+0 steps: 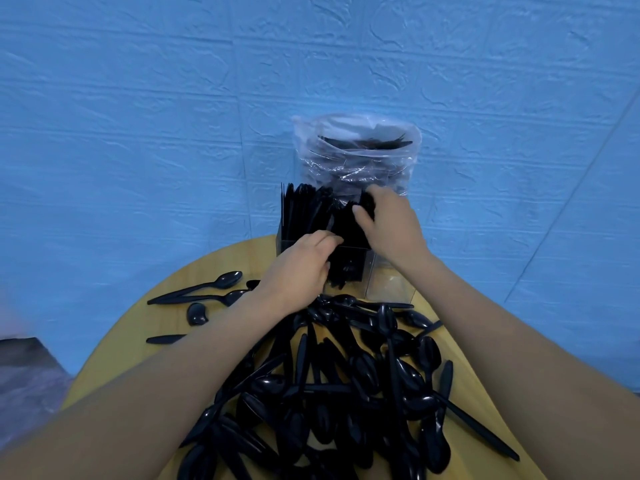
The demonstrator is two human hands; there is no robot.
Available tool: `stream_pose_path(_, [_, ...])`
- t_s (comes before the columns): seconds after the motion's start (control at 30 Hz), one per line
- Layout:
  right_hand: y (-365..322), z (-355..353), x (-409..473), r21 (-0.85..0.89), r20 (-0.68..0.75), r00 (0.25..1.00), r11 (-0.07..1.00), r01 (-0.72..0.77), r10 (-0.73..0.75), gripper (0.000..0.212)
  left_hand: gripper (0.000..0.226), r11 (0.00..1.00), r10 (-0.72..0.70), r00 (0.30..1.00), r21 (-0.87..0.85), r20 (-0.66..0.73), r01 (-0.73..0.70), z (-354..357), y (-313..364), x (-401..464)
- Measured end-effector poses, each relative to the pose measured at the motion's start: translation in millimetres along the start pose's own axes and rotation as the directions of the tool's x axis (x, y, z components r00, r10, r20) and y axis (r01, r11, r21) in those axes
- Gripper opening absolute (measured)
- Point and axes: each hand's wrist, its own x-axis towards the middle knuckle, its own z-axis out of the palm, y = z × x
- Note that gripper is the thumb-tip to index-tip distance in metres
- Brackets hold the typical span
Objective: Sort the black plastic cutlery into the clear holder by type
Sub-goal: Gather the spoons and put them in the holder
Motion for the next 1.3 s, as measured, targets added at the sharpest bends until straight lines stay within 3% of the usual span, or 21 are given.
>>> stream_pose_path(0.1, [0,4,-3,-0.029,0.028,0.999,0.999,-0.021,0.022,0.035,0.046,1.000,0.007,1.000,0.006,0.011,-0.007,-1,0,0])
stream_pose_path(0.23, [3,5,-9,0.111,-0.098,0.990,0.987,0.114,-0.103,0.038,0.045,1.000,-0.002,1.000,0.004,0.026,0.002,-2,0,0])
stream_pose_path(0.33, [1,11,-12,0.029,-0.103,0.975,0.979,0.201,-0.197,0.019,0.045,1.000,-0.019,0.999,0.007,0.048,0.019,-5,3,0])
stream_pose_path(0.43, [5,18,-17,-0.104,-0.063,0.960,0.959,0.264,-0.271,0.024,0.046,0.999,-0.033,0.997,0.007,0.070,0.033,-9,6,-4])
stream_pose_path(0.53, [4,15,-26,-0.234,0.121,0.981,0.956,0.177,-0.152,0.041,0.046,0.999,-0.048,0.996,0.008,0.072,0.047,-17,12,-12])
stream_pose_path(0.6, [2,7,-35,-0.260,0.148,0.983,0.954,0.148,-0.112,0.048,0.046,0.999,-0.053,0.997,0.004,0.060,0.053,-24,16,-20])
stream_pose_path(0.83, [-20,-28,-99,-0.081,0.130,0.991,0.996,-0.025,0.036,0.042,0.037,0.992,-0.126,0.991,-0.028,0.041,0.127,-45,47,-71])
stream_pose_path(1.0, [-32,-41,-160,0.016,0.216,0.963,0.986,-0.167,0.159,0.036,0.025,0.982,-0.170,0.985,-0.081,0.020,0.172,-55,79,-128])
stream_pose_path(1.3, [-40,-46,-261,0.148,0.256,0.938,0.949,-0.279,0.236,0.031,0.009,0.996,-0.065,0.983,-0.053,0.173,0.076,-61,145,-220])
